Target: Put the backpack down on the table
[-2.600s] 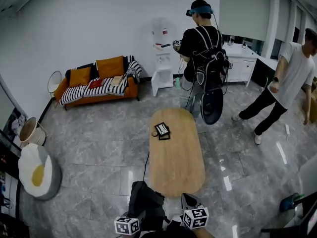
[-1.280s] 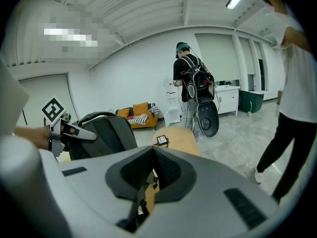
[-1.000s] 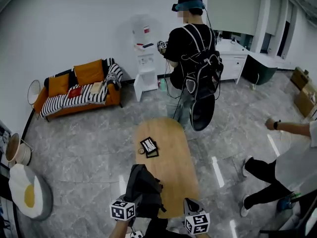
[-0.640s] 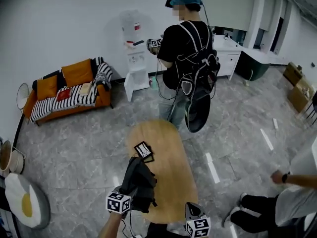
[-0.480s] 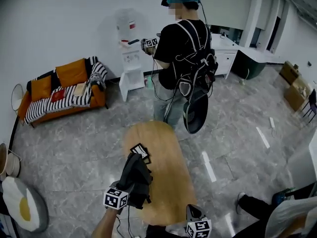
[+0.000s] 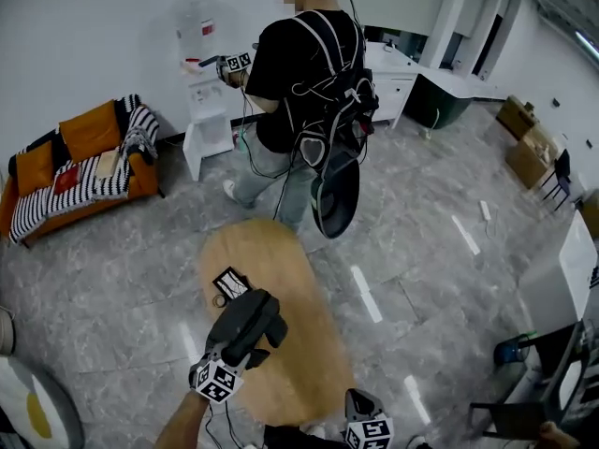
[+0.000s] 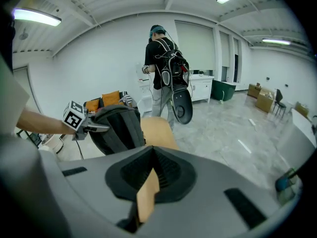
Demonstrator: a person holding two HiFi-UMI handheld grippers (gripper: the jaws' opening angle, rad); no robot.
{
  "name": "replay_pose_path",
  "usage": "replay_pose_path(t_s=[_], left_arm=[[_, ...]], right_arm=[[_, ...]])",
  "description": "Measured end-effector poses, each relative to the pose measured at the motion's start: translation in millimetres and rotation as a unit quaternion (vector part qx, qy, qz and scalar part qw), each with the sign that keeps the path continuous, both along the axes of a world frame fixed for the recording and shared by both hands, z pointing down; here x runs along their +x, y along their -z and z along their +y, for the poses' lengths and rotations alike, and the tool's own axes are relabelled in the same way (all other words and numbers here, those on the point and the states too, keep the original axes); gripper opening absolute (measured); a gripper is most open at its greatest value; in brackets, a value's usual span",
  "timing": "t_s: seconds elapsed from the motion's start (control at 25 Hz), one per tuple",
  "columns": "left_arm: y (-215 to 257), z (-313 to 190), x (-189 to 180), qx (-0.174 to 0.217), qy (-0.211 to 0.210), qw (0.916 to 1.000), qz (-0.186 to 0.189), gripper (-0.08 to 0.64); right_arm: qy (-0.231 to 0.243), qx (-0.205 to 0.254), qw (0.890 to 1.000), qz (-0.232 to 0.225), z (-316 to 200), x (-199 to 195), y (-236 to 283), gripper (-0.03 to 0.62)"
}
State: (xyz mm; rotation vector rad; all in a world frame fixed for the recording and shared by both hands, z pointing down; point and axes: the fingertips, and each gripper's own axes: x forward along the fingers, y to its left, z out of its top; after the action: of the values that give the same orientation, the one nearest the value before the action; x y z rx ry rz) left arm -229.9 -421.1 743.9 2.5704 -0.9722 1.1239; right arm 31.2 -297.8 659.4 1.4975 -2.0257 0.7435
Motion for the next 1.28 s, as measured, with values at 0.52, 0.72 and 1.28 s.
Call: replay_pose_path(t_s=[0.52,0.72,1.28], left_arm=[[-20,48,40,0.009,-0.017,0.9998,0.0,0.183],[-29,65,60,0.009,-0.027,0.9996,-0.006,0.218],[-63,116,117,-0.008,-0.047,0.9983,-0.034,0.255]], right_arm=[[-0.014,-0.029,0.999,-0.007,13,-11,-10,0.011],[-0.022,-0.021,0.999,-0.015,21,-7,-12,0.011],[0.012,-0.031,0.998,-0.046,78,48,-28,0.011]])
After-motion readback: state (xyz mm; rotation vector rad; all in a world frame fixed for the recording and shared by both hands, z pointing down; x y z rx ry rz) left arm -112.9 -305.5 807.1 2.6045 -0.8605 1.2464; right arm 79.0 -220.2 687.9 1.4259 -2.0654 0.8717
